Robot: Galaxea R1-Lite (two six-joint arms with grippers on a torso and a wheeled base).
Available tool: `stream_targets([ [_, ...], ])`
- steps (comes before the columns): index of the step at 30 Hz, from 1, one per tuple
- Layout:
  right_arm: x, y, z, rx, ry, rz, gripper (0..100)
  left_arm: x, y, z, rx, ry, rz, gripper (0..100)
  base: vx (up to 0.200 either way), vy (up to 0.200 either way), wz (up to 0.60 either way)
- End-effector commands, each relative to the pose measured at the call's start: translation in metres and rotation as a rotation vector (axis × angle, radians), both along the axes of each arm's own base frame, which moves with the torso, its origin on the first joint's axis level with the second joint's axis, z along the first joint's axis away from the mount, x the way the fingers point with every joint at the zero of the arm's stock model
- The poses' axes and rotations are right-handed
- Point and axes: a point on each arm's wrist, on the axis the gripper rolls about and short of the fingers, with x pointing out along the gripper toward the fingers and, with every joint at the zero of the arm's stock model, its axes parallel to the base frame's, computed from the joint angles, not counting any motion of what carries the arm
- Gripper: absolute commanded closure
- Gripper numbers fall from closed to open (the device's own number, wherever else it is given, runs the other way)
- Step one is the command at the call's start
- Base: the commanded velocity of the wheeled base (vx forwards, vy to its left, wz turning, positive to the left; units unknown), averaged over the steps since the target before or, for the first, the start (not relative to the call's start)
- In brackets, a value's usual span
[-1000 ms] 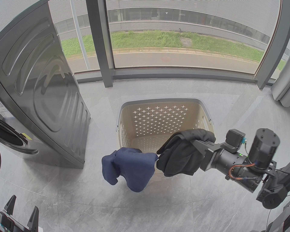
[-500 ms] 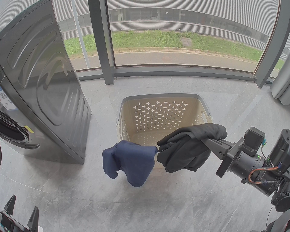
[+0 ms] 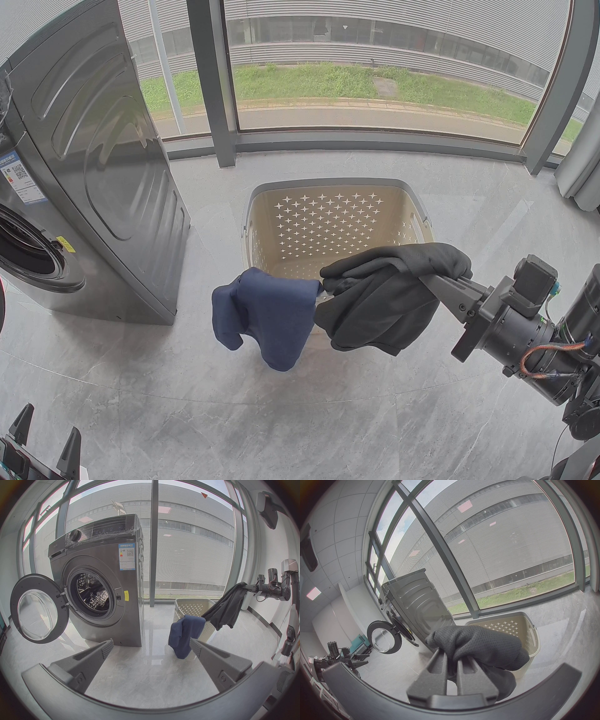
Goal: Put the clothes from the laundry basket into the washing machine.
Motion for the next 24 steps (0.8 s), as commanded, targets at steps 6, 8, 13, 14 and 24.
stream_targets([
  [6, 0.0003, 0.0008, -0.0017, -0.004, 0.007, 0.002, 100, 0.0002, 0.0000, -0.0048, -0.002, 0.003, 0.000, 0, 0.000, 0.200, 0.00],
  [8, 0.0003, 0.0008, -0.0017, -0.004, 0.007, 0.002, 100, 0.0002, 0.0000, -0.0048, -0.002, 0.003, 0.000, 0, 0.000, 0.200, 0.00],
  [13, 0.0004, 0.0004, -0.0014, -0.003, 0.005, 0.000, 100, 0.0002, 0.0000, -0.0048, -0.002, 0.003, 0.000, 0, 0.000, 0.200, 0.00],
  [14, 0.0003, 0.0008, -0.0017, -0.004, 0.006, 0.003, 100, 0.0001, 0.0000, -0.0043, -0.002, 0.001, 0.000, 0, 0.000, 0.200, 0.00],
  [24, 0.0004, 0.0005, -0.0009, 0.000, 0.004, 0.002, 100, 0.0002, 0.0001, -0.0043, -0.001, 0.003, -0.001, 0, 0.000, 0.200, 0.00],
])
